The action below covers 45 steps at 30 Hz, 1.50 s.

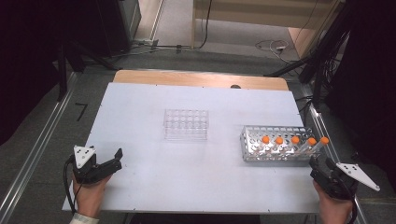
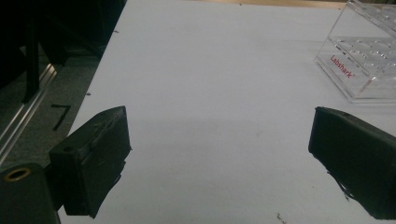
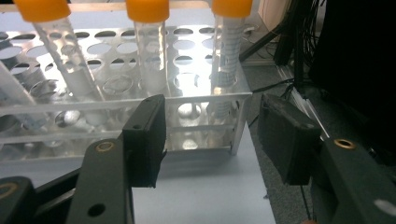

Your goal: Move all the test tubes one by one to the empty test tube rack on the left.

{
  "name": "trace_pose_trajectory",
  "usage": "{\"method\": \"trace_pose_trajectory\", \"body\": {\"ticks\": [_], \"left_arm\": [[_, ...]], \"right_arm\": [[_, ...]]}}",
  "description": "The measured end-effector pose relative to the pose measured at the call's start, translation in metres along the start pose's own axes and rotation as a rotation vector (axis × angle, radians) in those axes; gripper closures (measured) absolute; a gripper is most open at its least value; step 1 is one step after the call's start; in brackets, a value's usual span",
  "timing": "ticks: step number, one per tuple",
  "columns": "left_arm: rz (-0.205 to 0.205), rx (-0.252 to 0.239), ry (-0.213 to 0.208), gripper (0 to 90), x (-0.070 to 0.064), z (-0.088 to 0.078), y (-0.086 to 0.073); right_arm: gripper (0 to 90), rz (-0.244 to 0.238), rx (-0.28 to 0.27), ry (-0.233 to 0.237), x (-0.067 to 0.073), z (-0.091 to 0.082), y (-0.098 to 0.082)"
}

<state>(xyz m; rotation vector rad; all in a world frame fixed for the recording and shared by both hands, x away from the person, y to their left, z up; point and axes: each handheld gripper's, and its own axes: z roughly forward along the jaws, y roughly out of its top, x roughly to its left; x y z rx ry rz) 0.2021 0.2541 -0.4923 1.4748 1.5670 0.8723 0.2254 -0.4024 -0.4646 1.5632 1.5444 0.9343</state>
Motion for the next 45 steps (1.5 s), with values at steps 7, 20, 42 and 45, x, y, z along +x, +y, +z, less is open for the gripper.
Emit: {"method": "trace_pose_trajectory", "body": {"ticks": [7,20,42,45], "left_arm": [[0.002,-0.004,-0.001,6.0,0.0,-0.001,0.0],[0.004,-0.003,0.002,6.1,0.0,-0.001,0.0],[0.0,-0.002,0.003,6.1,0.0,-0.001,0.0],[0.002,-0.003,0.001,6.1,0.0,-0.001,0.0]], "right_arm": [[49.3,0.013,-0.005,0.003,-0.005,0.01,0.008],[60.5,0.008,-0.021,-0.018,-0.007,0.029,0.022],[71.3,-0.002,-0.048,-0.019,-0.006,0.035,0.027],[71.4,-0.001,-0.075,-0.019,-0.005,0.029,0.034]]}}
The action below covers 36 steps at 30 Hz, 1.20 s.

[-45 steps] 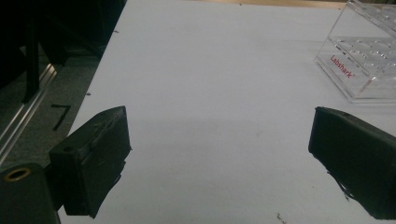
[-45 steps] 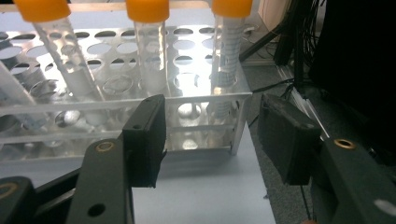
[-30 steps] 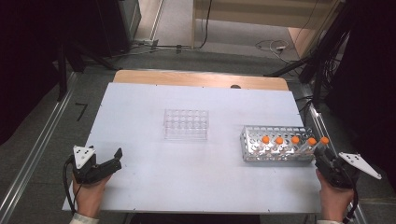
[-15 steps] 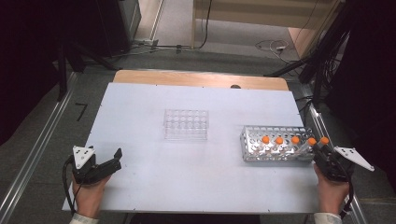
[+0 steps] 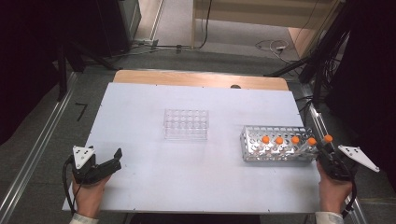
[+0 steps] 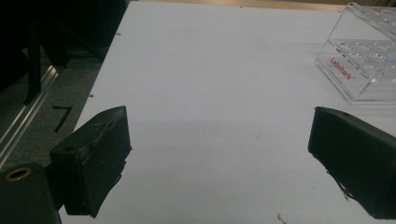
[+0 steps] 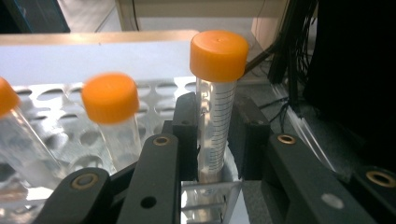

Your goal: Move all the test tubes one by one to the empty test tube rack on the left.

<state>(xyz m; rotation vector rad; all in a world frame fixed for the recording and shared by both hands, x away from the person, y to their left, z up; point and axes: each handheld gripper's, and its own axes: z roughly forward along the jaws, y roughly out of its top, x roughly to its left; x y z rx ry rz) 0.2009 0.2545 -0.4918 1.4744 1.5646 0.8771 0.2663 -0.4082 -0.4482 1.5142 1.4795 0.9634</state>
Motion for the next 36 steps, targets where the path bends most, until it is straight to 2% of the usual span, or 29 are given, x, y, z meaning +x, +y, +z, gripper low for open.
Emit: {"method": "trace_pose_trajectory", "body": {"ticks": [7,12,22,25,27,30,32,33,35,36], "left_arm": [[0.012,-0.001,-0.002,6.1,-0.001,0.0,0.0],[0.015,0.001,0.001,6.1,-0.002,0.0,0.0],[0.027,0.001,-0.046,7.3,-0.011,-0.004,0.002],[0.033,0.0,-0.06,7.3,-0.015,-0.003,0.003],[0.034,0.002,-0.069,7.8,-0.018,-0.003,0.003],[0.036,0.0,-0.094,8.4,-0.023,-0.002,0.006],[0.042,0.002,-0.108,8.4,-0.028,-0.002,0.007],[0.048,0.003,-0.116,8.4,-0.03,-0.003,0.008],[0.057,0.006,-0.134,8.4,-0.035,-0.004,0.009],[0.059,0.004,-0.142,8.4,-0.038,-0.004,0.009]], "right_arm": [[71.7,0.008,-0.07,0.007,-0.001,-0.019,0.015],[71.8,0.01,-0.091,0.017,0.001,-0.03,0.021],[71.9,-0.039,-0.045,0.102,0.018,-0.067,0.013],[71.9,-0.052,-0.032,0.124,0.022,-0.07,0.008],[71.9,-0.078,-0.014,0.146,0.031,-0.073,0.003],[71.9,-0.077,-0.003,0.186,0.038,-0.075,0.001],[71.9,-0.081,-0.003,0.195,0.041,-0.075,0.0],[71.9,-0.081,0.0,0.225,0.046,-0.076,0.0],[71.9,-0.078,0.003,0.24,0.048,-0.076,-0.001],[71.9,-0.091,0.004,0.256,0.054,-0.078,-0.002]]}}
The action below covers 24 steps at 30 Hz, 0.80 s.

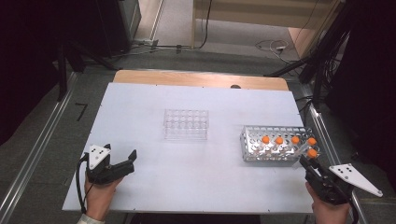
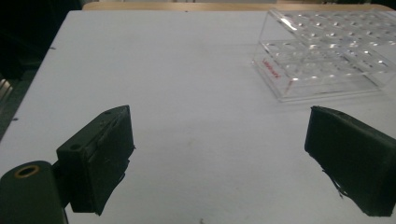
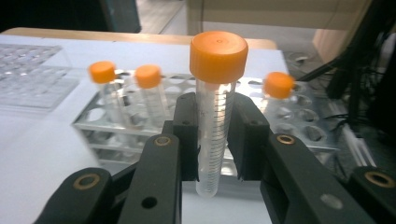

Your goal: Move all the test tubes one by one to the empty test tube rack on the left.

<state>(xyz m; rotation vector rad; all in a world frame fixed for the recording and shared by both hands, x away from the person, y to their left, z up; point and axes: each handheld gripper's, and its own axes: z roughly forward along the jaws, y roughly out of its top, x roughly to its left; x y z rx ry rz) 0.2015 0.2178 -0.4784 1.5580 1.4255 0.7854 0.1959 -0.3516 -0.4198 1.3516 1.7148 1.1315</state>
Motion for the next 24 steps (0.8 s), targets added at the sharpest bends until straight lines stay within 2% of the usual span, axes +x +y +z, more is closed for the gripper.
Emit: {"method": "trace_pose_trajectory", "body": {"ticks": [5,12,16,24], "left_arm": [[0.022,-0.007,-0.037,8.4,-0.011,-0.001,0.004],[0.031,-0.007,-0.052,8.4,-0.019,0.0,0.005],[0.033,-0.001,-0.067,8.4,-0.022,0.001,0.005],[0.047,0.002,-0.097,8.4,-0.034,0.005,0.009]], "right_arm": [[71.9,-0.017,0.007,0.042,0.013,0.003,-0.001],[71.9,-0.039,0.027,0.095,0.029,0.012,-0.003],[72.0,-0.032,0.028,0.128,0.034,0.015,-0.003],[72.0,-0.051,0.05,0.169,0.048,0.026,-0.004]]}}
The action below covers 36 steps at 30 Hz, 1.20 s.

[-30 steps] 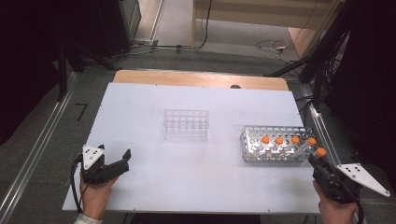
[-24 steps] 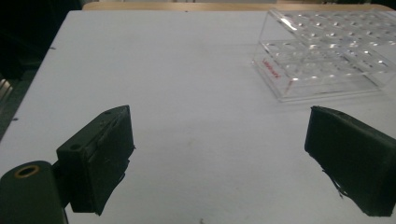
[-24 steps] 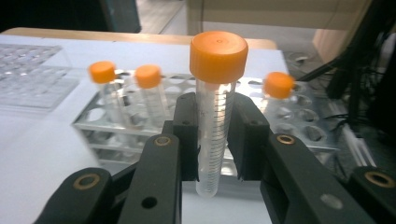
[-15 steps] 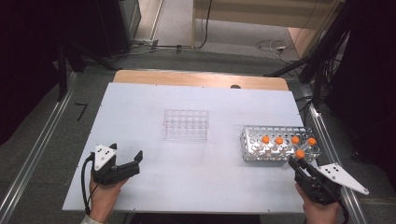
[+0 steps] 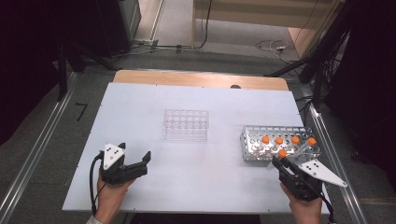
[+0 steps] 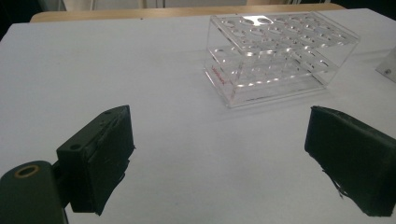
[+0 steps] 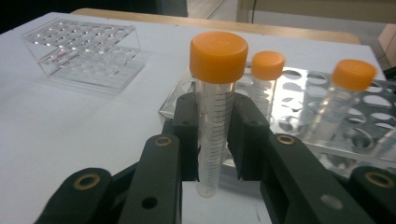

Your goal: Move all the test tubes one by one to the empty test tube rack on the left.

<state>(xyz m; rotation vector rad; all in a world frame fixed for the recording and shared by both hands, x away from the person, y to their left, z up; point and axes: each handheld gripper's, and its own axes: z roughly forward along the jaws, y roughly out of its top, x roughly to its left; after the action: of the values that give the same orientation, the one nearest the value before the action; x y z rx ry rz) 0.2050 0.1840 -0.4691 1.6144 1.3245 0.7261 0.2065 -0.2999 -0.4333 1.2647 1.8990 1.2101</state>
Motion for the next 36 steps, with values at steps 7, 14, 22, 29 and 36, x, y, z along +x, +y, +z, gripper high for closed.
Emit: {"method": "trace_pose_trajectory", "body": {"ticks": [7,14,22,29,36], "left_arm": [[0.014,0.001,-0.018,8.4,-0.007,0.003,0.002],[0.022,0.0,-0.035,8.5,-0.013,0.005,0.006],[0.03,-0.005,-0.064,10.4,-0.023,0.011,0.014],[0.045,-0.001,-0.099,12.4,-0.036,0.021,0.019],[0.044,-0.004,-0.152,15.3,-0.051,0.03,0.031]], "right_arm": [[72.0,-0.048,0.011,0.062,0.017,0.022,0.013],[72.0,-0.102,0.028,0.124,0.044,0.046,0.022],[72.0,-0.144,0.057,0.197,0.075,0.075,0.027],[72.0,-0.162,0.068,0.227,0.087,0.089,0.025],[72.0,-0.165,0.067,0.253,0.097,0.097,0.029]]}}
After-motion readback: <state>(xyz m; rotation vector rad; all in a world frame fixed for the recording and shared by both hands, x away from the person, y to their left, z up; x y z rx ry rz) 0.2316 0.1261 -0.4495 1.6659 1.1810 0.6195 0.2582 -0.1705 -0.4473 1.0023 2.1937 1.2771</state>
